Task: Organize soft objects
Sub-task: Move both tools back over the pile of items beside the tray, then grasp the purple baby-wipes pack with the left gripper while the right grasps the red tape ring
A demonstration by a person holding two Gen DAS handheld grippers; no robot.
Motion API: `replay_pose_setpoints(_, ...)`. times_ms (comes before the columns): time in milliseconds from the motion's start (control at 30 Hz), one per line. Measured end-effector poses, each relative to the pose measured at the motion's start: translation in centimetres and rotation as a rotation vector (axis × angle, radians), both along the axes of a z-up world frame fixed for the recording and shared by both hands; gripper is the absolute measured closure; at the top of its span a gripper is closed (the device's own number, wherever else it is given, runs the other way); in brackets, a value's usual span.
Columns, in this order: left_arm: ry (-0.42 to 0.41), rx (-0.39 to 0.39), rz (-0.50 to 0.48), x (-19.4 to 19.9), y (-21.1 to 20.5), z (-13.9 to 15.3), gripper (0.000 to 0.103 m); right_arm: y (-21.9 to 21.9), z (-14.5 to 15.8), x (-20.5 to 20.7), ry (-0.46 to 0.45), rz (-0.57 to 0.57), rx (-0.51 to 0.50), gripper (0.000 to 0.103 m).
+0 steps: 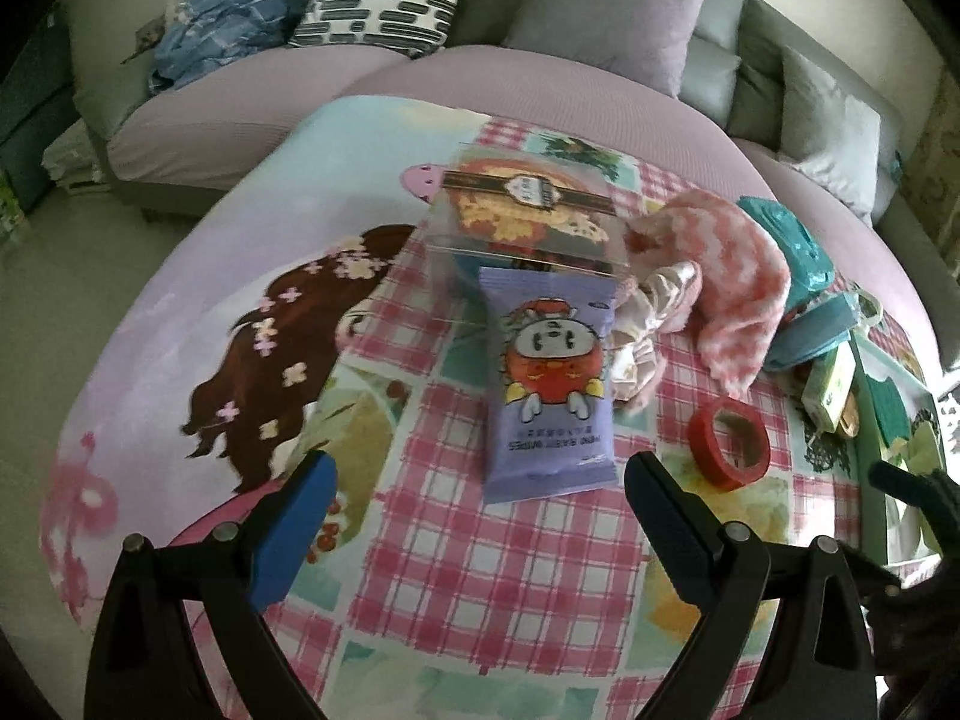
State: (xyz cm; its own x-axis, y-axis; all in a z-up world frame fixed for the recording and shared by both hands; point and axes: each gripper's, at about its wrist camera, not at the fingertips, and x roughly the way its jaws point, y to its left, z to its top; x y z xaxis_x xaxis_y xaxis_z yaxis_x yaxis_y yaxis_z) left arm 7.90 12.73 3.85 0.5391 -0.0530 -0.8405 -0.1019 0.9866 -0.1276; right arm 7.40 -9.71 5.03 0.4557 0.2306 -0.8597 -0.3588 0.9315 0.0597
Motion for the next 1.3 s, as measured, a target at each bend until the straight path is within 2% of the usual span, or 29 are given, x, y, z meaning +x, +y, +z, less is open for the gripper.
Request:
replay_pose_setpoints(433, 0.029, -0.026, -0.069, 3.1, -1.9, -1.9, 0.006, 3.6, -2.9, 3.1, 0.028, 0.085, -0.04, 0.001)
replay_pose_setpoints(767, 0.034, -0.039, -0.077, 4.5, -1.7, -3.2, 0.007, 6.2, -4.3, 5.0, 0.0, 0.13, -0.051, 0.017)
replay_pose_setpoints(967, 0.025, -0.052, -0.092, 4.7, -1.8, -3.5, 0.023, 7.2, -4.3, 5.6, -0.017, 0.128, -0.043, 0.033)
replay_pose_setpoints(1100, 0.011, -0.054, -0.097, 5.0, -2.1, -3.5, 0.043, 7.4, -4.2, 5.6, -0.018, 0.132, -0.032, 0.039)
replay_pose_setpoints(1200, 0.006, -0.06, -0.097, 4.9, -2.0, -3.4, 0.045, 7.2, -4.0, 5.3, -0.019, 0.139, -0.026, 0.047)
replay_pose_setpoints(1300, 0.002, -0.067, -0.097, 4.7, -1.8, -3.3, 0.046, 7.4, -4.0, 5.2, -0.014, 0.14, -0.023, 0.047)
